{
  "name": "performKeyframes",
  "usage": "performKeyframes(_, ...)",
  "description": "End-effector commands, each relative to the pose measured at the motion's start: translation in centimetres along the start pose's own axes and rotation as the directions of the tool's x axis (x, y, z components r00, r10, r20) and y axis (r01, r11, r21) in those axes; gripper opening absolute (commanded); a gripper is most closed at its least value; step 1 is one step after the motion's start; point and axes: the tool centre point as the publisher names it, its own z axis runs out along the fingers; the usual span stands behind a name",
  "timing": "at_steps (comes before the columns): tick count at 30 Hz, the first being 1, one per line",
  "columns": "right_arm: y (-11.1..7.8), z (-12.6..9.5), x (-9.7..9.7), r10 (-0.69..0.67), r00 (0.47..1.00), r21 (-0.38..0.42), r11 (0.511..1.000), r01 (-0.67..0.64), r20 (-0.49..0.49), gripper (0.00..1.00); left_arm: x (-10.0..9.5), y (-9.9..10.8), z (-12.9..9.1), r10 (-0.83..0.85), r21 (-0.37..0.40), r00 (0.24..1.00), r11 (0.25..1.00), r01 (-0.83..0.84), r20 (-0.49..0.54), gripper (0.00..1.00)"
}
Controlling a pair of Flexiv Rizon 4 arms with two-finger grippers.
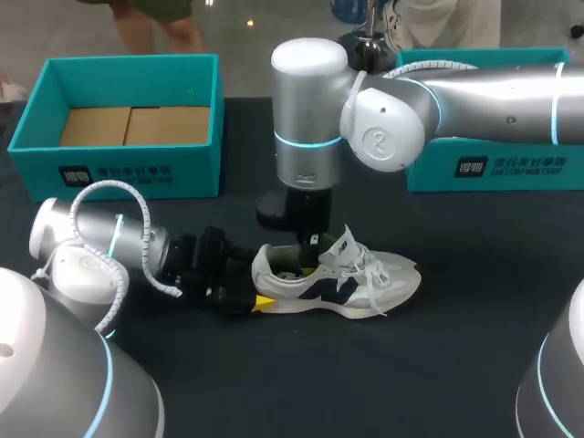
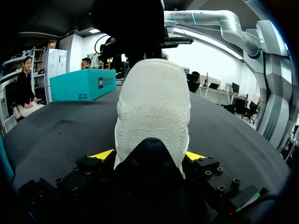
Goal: Take the shoe out of the shoebox, open the shoe tongue, remove and reinsert the insole, then place the shoe into the shoebox
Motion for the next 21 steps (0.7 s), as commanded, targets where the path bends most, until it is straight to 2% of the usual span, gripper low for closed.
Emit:
performKeyframes(1, -0.4, -1.2, 0.6, 0.011, 1.000, 0.009, 1.000, -0.011, 0.023, 0.00, -0.3, 0.1, 0.3, -0.001, -0.003, 1.000, 1.000, 0.001, 0.001, 0.00)
performKeyframes(14, -2.9, -4.3, 0.3, 0.068, 0.994, 0.020, 0.997, -0.070, 0.084, 0.00, -0.3, 0.1, 0.3, -0.001, -0.003, 1.000, 1.000, 0.001, 0.001, 0.00)
performKeyframes(21, -3.0, -6.2, -0.1, 0.072, 0.991, -0.005, 0.997, -0.072, 0.112, 0.00, -0.3, 0.1, 0.3, -0.001, -0.003, 1.000, 1.000, 0.001, 0.001, 0.00)
